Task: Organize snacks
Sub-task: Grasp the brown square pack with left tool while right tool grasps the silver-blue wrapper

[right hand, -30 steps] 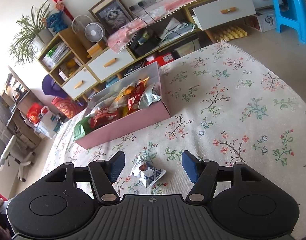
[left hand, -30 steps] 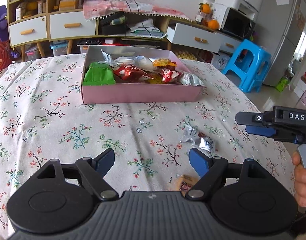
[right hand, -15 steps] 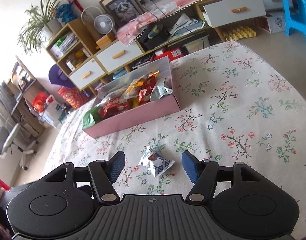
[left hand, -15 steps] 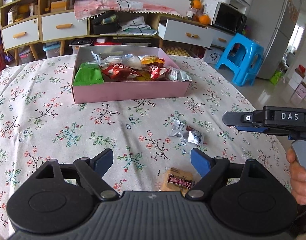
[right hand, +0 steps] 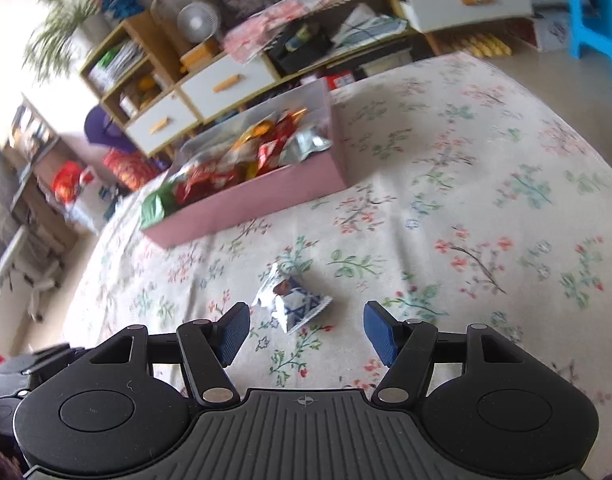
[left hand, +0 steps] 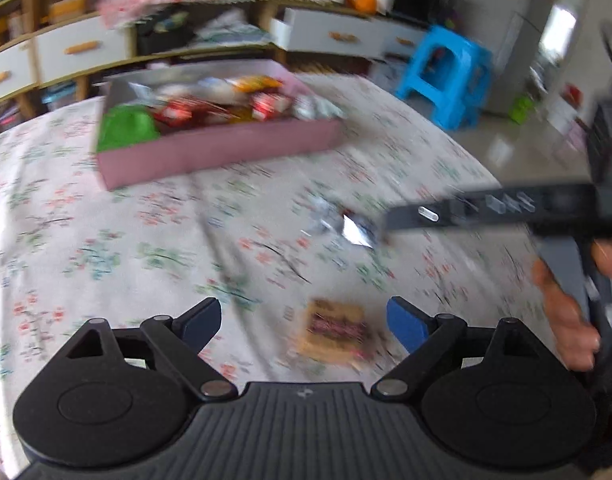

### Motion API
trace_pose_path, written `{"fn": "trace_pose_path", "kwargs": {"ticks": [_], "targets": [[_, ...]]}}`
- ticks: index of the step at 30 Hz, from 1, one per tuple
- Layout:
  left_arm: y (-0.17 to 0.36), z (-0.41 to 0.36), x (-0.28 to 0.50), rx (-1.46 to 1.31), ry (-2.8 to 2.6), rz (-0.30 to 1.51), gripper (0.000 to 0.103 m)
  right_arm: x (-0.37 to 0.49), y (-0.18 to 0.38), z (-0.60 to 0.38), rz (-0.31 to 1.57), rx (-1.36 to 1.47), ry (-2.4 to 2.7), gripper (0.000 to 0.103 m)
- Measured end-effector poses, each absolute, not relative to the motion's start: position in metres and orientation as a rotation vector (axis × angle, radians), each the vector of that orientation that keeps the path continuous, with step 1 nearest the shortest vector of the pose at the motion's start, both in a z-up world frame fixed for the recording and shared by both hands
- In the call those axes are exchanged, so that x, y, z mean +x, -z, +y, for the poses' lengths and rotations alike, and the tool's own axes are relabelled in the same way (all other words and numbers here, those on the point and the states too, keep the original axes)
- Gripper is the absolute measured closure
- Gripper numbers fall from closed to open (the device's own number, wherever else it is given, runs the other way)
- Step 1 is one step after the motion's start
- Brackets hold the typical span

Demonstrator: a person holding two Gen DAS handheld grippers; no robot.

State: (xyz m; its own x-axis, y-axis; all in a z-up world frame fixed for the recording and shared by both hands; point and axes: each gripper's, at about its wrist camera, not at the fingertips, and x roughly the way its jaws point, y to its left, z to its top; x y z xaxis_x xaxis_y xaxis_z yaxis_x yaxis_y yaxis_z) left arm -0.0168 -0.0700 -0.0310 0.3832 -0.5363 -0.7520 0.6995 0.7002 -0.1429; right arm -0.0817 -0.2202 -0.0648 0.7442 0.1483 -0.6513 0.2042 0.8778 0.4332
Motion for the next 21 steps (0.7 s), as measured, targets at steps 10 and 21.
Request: {"fn": "trace_pose_path", "kwargs": {"ticks": [10, 21], "targets": [[0.050, -0.081, -0.027, 0.306, 0.818, 0.867, 0.048, -0.064, 0.075, -0.204, 0.761, 0.428, 0.015, 0.039], [0.044, -0.068, -0.014, 0.211, 0.772, 0.860, 0.062, -0.044, 0.081, -0.190, 0.759, 0.301, 0.006, 0.039]]}}
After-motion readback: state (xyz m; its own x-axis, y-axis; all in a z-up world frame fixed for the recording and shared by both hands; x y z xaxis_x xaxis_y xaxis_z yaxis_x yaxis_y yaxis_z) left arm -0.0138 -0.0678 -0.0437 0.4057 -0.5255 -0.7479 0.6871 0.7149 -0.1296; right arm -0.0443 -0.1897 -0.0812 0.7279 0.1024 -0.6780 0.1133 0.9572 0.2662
